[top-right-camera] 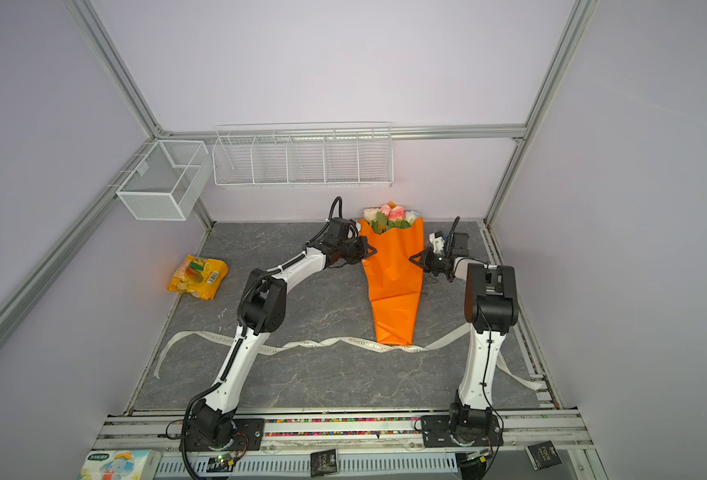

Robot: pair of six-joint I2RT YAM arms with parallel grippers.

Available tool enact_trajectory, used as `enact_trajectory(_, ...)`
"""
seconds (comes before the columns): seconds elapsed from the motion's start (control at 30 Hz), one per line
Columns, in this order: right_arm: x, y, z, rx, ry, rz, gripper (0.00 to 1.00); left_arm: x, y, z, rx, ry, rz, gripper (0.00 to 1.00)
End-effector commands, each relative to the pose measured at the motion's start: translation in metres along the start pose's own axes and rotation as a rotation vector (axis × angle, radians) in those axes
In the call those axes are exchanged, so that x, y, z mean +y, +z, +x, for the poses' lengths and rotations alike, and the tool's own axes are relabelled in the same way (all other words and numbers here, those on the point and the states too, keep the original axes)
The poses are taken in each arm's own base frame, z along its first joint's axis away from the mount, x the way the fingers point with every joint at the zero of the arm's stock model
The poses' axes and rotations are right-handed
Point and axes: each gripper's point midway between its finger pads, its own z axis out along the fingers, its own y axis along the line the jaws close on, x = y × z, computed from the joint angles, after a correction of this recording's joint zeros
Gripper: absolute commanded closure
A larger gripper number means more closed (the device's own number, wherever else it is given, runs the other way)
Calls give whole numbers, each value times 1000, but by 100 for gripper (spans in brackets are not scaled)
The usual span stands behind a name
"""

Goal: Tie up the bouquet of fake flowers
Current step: 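Pinch the cone's sides with both grippers and pull it toward the robot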

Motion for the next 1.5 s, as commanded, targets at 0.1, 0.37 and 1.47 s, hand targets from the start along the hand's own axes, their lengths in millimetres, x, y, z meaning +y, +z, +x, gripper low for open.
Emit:
enact_trajectory(0.1, 35, -15, -5, -53, -43, -35, 88, -24, -31, -13, -66, 66, -5, 100)
enact_trajectory(0.37, 69, -28, 18, -40, -52, -41, 88, -32, -75, -3, -89, 38, -20, 100)
enact_trajectory(1.47, 99, 13, 222, 58, -185, 116, 88, 75, -218, 150, -53, 101, -280, 100)
